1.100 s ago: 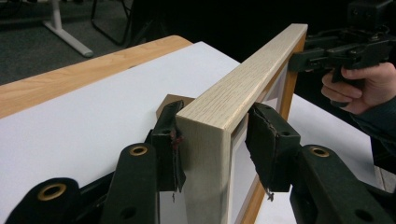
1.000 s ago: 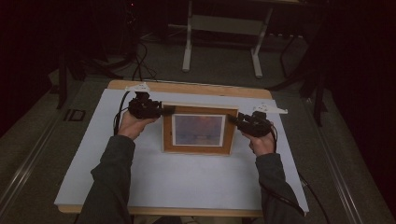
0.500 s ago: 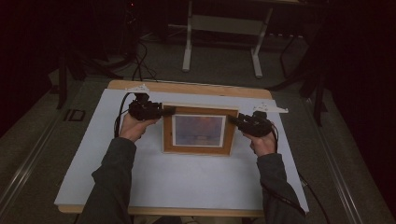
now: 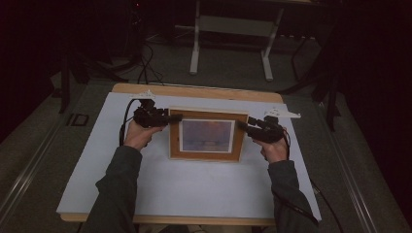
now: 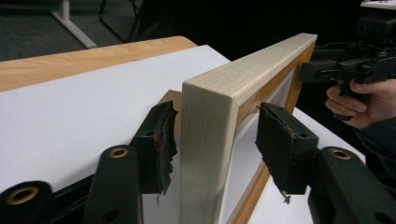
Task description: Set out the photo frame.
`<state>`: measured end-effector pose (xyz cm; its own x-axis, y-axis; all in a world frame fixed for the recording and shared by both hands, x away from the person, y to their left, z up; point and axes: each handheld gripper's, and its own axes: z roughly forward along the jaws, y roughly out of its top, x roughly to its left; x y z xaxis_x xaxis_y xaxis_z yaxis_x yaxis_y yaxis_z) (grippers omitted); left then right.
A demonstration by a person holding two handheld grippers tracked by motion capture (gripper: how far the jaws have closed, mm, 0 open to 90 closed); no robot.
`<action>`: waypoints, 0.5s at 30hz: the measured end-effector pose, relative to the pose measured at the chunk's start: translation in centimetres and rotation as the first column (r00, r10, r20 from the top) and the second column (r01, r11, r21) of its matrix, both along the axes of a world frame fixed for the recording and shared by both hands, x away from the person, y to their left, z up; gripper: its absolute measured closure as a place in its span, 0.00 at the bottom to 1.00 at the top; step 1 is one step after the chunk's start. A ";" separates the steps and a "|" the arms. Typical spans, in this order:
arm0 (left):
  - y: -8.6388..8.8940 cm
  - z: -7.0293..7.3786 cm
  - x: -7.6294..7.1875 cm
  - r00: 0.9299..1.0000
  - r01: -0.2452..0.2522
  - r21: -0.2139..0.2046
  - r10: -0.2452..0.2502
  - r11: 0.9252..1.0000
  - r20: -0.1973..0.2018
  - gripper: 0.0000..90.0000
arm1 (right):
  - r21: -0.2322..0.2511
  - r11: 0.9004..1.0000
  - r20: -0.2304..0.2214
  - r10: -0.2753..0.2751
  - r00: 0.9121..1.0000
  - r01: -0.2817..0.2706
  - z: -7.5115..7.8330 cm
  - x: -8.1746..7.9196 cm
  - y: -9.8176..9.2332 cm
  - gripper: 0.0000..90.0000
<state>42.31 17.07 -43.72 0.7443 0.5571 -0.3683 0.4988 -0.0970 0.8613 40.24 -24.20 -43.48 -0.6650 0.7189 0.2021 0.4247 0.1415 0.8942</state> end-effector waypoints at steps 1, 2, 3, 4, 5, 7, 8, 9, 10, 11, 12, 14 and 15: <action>0.1 0.0 -0.1 1.000 -0.005 -0.005 0.005 1.000 0.000 0.52 | 0.000 1.000 -0.001 -0.002 1.000 0.002 0.0 -0.1 -0.1 0.55; 0.3 0.0 -0.2 1.000 -0.009 -0.009 0.009 1.000 0.004 0.51 | -0.001 1.000 0.000 -0.003 1.000 0.003 0.0 -0.1 -0.1 0.55; 0.4 0.1 -0.4 1.000 -0.015 -0.013 0.015 1.000 0.009 0.51 | 0.001 1.000 0.002 -0.003 1.000 0.003 0.0 -0.2 -0.2 0.55; 0.6 0.1 -0.5 1.000 -0.020 -0.016 0.020 1.000 0.008 0.51 | 0.004 1.000 0.001 -0.001 1.000 0.001 0.0 -0.2 -0.2 0.54; 0.8 0.2 -0.6 1.000 -0.026 -0.017 0.026 1.000 0.014 0.50 | 0.004 1.000 0.002 0.000 1.000 0.000 0.0 -0.2 -0.2 0.54; 1.1 0.4 -0.9 0.999 -0.032 -0.026 0.032 0.999 0.020 0.50 | 0.001 1.000 0.005 -0.001 1.000 0.001 0.1 -0.3 -0.3 0.53; 1.3 0.5 -1.1 0.999 -0.035 -0.026 0.035 0.999 0.027 0.50 | 0.002 1.000 0.006 0.000 1.000 0.000 0.2 -0.4 -0.3 0.53; 1.4 0.6 -1.3 0.999 -0.038 -0.028 0.039 0.999 0.031 0.50 | 0.003 1.000 0.009 0.001 1.000 -0.001 0.2 -0.5 -0.3 0.53; 1.6 0.7 -1.5 0.999 -0.038 -0.027 0.039 0.999 0.032 0.50 | 0.003 1.000 0.008 0.001 1.000 -0.001 0.3 -0.5 -0.4 0.52; 1.8 0.7 -1.7 0.998 -0.040 -0.026 0.041 0.999 0.037 0.50 | -0.001 1.000 0.010 0.002 1.000 -0.002 0.3 -0.6 -0.4 0.52; 1.9 0.8 -1.9 0.998 -0.046 -0.025 0.047 0.999 0.038 0.50 | -0.003 1.000 0.011 0.003 1.000 -0.003 0.3 -0.7 -0.5 0.52; 2.3 0.9 -2.3 0.997 -0.056 -0.017 0.057 0.998 0.043 0.50 | -0.004 1.000 0.011 0.002 1.000 -0.002 0.4 -0.8 -0.6 0.52; 2.5 0.9 -2.5 0.997 -0.060 -0.021 0.061 0.998 0.043 0.50 | -0.003 1.000 0.011 0.000 1.000 0.000 0.4 -0.9 -0.7 0.52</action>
<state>39.86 19.59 -42.80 0.7252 0.5943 -0.3476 0.4651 -0.0506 0.8838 39.36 -24.91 -43.09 -0.6672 0.7196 0.1925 0.4148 0.1443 0.8984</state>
